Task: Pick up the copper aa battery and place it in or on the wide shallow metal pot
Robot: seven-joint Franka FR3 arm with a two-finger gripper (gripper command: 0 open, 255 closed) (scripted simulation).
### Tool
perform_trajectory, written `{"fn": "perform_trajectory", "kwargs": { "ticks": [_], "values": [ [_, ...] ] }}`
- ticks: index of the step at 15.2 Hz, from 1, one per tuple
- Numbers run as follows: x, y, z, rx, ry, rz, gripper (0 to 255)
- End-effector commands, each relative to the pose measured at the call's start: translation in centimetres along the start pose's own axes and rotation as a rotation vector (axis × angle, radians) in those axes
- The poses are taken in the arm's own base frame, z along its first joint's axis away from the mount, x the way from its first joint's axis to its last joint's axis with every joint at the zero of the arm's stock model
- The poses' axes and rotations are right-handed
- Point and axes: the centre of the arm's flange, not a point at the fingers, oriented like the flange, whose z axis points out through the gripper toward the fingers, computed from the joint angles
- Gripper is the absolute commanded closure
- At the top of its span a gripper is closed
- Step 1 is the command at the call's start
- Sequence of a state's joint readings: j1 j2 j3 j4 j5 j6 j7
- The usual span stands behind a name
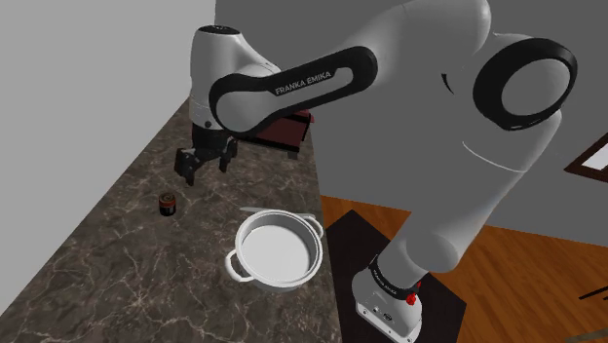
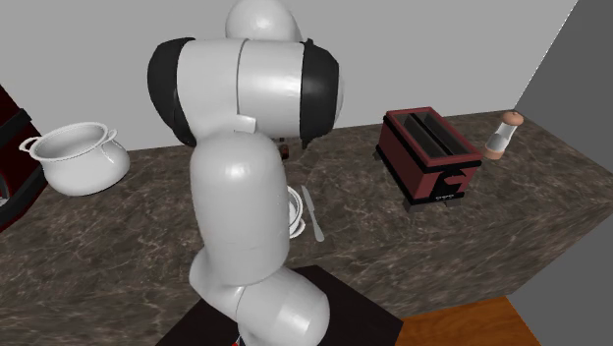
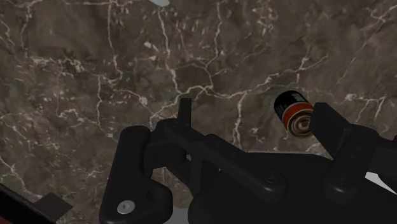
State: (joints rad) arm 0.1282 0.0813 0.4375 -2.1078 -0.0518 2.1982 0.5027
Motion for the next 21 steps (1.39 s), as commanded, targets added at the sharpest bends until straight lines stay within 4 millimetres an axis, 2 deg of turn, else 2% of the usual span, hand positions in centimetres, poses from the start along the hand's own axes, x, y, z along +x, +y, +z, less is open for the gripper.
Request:
{"fn": "perform_trajectory", "kwargs": {
  "ticks": [1, 7, 15, 21],
  "values": [
    [1.3, -1.9, 1.5, 0.0, -0.004, 0.003, 0],
    [4.8, -7.6, 5.9, -0.002, -0.019, 0.01, 0],
    [4.8, -7.7, 10.1, -0.002, -0.02, 0.01, 0],
    [4.8, -7.7, 10.1, -0.002, -0.02, 0.01, 0]
  ]
}}
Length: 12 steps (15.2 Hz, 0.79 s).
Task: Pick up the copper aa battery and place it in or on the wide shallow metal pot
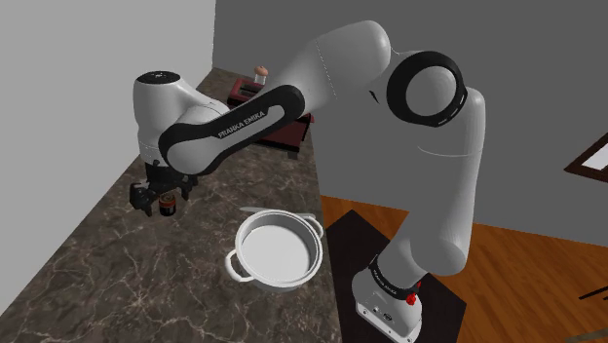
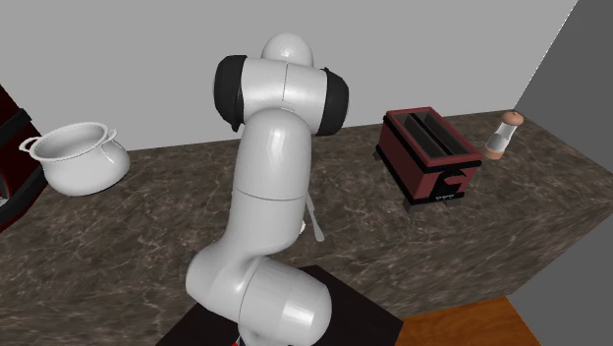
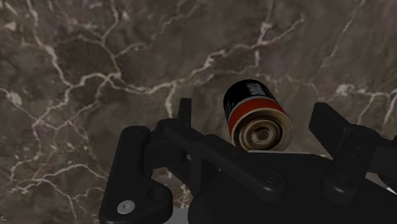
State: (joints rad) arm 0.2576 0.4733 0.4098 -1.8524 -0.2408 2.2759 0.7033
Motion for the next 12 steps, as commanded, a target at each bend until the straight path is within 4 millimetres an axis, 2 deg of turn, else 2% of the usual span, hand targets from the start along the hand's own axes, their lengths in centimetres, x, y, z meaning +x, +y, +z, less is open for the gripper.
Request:
{"fn": "perform_trajectory", "kwargs": {
  "ticks": [1, 2, 3, 12],
  "values": [
    [0.01, 0.0, 0.01, 0.0, 0.0, 0.0, 0],
    [0.0, 0.0, 0.0, 0.0, 0.0, 0.0, 0],
    [0.0, 0.0, 0.0, 0.0, 0.0, 0.0, 255],
    [0.01, 0.0, 0.01, 0.0, 0.0, 0.0, 255]
  ]
}}
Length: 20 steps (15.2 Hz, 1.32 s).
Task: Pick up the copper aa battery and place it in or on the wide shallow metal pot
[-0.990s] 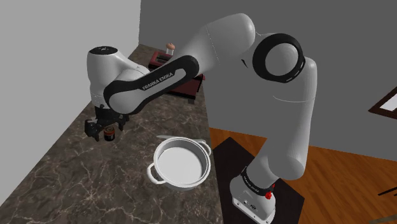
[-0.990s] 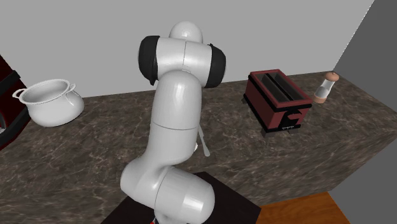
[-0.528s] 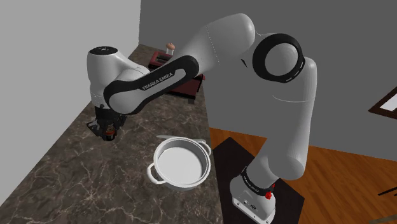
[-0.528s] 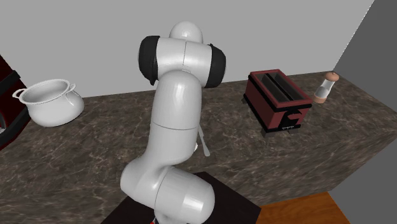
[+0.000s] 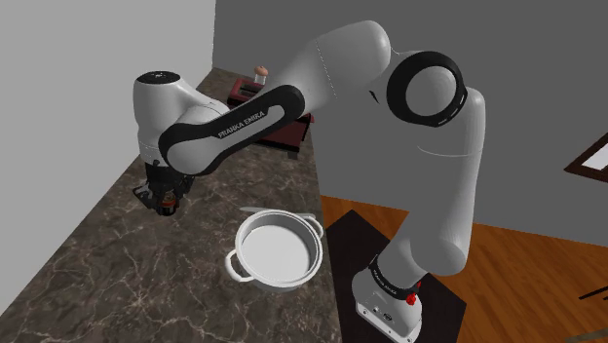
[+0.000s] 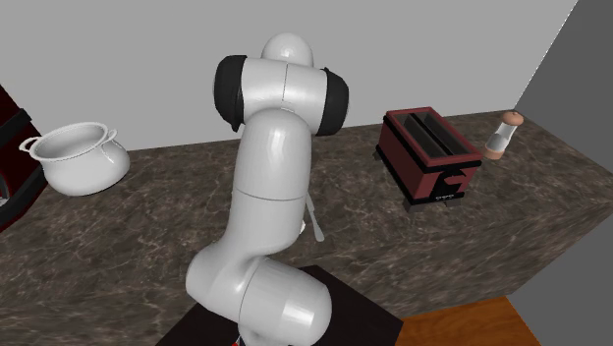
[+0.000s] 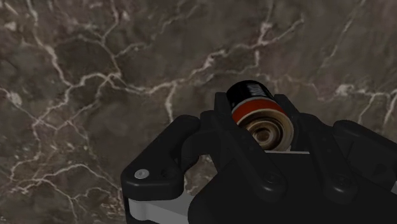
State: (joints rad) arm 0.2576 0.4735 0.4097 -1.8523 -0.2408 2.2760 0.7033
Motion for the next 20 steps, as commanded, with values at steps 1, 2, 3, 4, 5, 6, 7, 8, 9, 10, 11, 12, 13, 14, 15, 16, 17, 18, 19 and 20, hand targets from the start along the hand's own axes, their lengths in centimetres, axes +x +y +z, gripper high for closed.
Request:
{"fn": "perform_trajectory", "kwargs": {
  "ticks": [1, 2, 3, 4, 5, 6, 7, 8, 9, 10, 11, 12, 13, 14, 15, 16, 17, 18, 19, 20],
  "values": [
    [0.0, 0.0, -0.5, 0.0, 0.0, 0.0, 255],
    [0.0, 0.0, -1.1, 0.0, 0.0, 0.0, 255],
    [0.0, 0.0, -1.6, 0.0, 0.0, 0.0, 255],
    [0.0, 0.0, -2.1, 0.0, 0.0, 0.0, 255],
    [0.0, 0.0, -2.6, 0.0, 0.0, 0.0, 255],
    [0.0, 0.0, -3.2, 0.0, 0.0, 0.0, 255],
    [0.0, 0.0, -3.7, 0.0, 0.0, 0.0, 255],
    [0.0, 0.0, -4.2, 0.0, 0.0, 0.0, 255],
    [0.0, 0.0, -4.8, 0.0, 0.0, 0.0, 255],
    [0.0, 0.0, -5.3, 0.0, 0.0, 0.0, 255],
    [0.0, 0.0, -5.8, 0.0, 0.0, 0.0, 255],
    [0.0, 0.0, -6.3, 0.0, 0.0, 0.0, 255],
    [0.0, 0.0, -6.9, 0.0, 0.0, 0.0, 255],
    [0.0, 0.0, -7.4, 0.0, 0.0, 0.0, 255],
    [0.0, 0.0, -7.9, 0.0, 0.0, 0.0, 255],
    [0.0, 0.0, -8.5, 0.0, 0.0, 0.0, 255],
    [0.0, 0.0, -9.0, 0.0, 0.0, 0.0, 255],
    [0.0, 0.0, -9.5, 0.0, 0.0, 0.0, 255],
    [0.0, 0.0, -10.0, 0.0, 0.0, 0.0, 255],
    [0.0, 0.0, -10.6, 0.0, 0.0, 0.0, 255]
  ]
}}
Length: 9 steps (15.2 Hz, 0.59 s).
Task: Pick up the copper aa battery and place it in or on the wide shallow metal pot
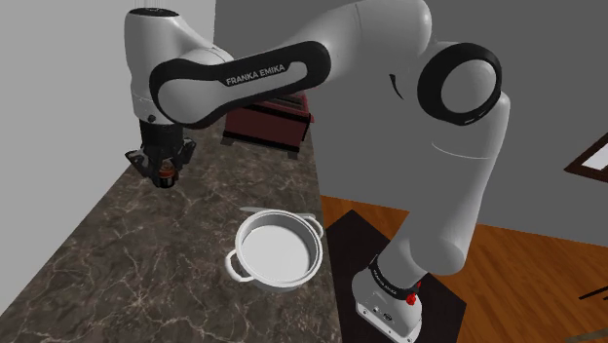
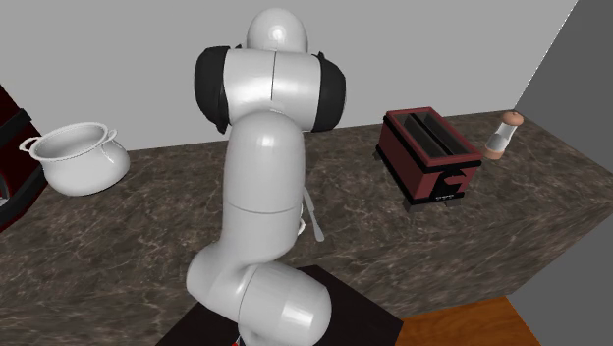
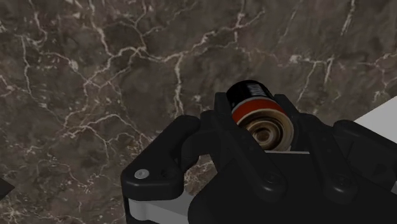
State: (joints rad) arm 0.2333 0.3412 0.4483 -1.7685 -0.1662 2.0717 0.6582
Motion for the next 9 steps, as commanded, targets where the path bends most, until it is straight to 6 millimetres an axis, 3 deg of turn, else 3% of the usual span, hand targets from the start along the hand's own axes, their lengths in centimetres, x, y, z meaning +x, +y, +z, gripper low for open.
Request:
{"fn": "perform_trajectory", "kwargs": {
  "ticks": [1, 3, 9],
  "values": [
    [0.1, 0.1, -1.0, 0.0, 0.0, 0.0, 255],
    [0.1, 0.1, -1.7, 0.0, 0.0, 0.0, 255],
    [-7.1, 3.4, -1.5, 0.0, 0.0, 0.0, 255]
  ]
}}
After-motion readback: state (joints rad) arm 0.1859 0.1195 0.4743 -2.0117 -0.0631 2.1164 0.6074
